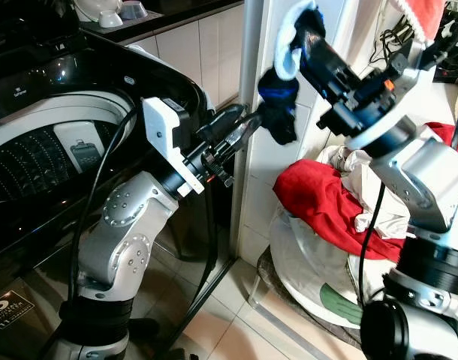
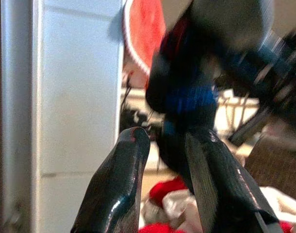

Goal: Clothes washing

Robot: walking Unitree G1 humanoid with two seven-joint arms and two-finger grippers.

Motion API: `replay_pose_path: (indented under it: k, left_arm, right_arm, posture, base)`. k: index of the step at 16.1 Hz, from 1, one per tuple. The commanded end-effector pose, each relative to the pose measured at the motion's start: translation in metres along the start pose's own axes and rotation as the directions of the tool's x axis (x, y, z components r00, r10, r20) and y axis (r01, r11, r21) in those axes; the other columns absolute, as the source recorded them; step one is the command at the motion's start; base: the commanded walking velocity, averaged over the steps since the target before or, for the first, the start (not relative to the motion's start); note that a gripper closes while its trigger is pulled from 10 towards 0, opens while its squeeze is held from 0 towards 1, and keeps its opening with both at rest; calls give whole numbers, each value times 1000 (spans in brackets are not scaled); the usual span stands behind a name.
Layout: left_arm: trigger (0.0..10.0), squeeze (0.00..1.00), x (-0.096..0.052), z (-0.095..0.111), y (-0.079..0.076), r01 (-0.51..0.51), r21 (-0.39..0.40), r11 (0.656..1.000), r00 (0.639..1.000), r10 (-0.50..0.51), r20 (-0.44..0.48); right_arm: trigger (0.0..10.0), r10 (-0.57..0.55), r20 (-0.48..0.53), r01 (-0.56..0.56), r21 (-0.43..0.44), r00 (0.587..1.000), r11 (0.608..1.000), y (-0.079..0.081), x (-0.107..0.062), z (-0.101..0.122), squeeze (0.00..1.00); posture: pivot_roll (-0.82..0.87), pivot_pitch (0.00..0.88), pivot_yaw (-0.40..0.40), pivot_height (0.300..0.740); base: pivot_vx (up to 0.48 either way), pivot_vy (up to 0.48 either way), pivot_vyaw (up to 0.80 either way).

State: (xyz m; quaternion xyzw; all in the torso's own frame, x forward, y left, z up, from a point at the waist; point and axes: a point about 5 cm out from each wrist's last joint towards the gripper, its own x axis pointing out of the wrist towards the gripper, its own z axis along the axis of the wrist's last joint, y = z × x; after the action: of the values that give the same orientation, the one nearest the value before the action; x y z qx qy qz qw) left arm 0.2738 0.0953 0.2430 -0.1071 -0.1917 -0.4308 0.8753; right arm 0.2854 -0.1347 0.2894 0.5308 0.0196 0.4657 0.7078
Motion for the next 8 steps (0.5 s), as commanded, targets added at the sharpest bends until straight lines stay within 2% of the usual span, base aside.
replay_pose_path:
  k: [1,2,4,8]
  left_arm:
    - [10000,0,2,10,-4,39,-5,999,998,-38,42]
    - [10000,1000,-1,9,-7,72,-50,996,996,-70,51]
    - [10000,1000,-12,7,-7,78,-33,996,997,-78,16]
    - [10000,1000,-14,5,-4,68,24,997,997,-67,-34]
  right_arm:
    - [0,-4,-18,5,5,1000,1000,-2,0,-2,0]
    - [0,-12,-18,12,12,1000,1000,-2,-1,-3,0]
    - [0,-34,-9,34,17,999,999,-4,-2,-2,0]
    - [0,-42,-8,42,25,999,999,-6,-2,-2,0]
  posture:
    - [-87,0,-16,740]
    - [-86,0,-17,740]
    - [-87,0,-20,740]
    - [-78,0,-26,740]
  base:
    - [0,0,0]
    - [0,0,0]
    - [0,0,0]
    - [0,0,0]
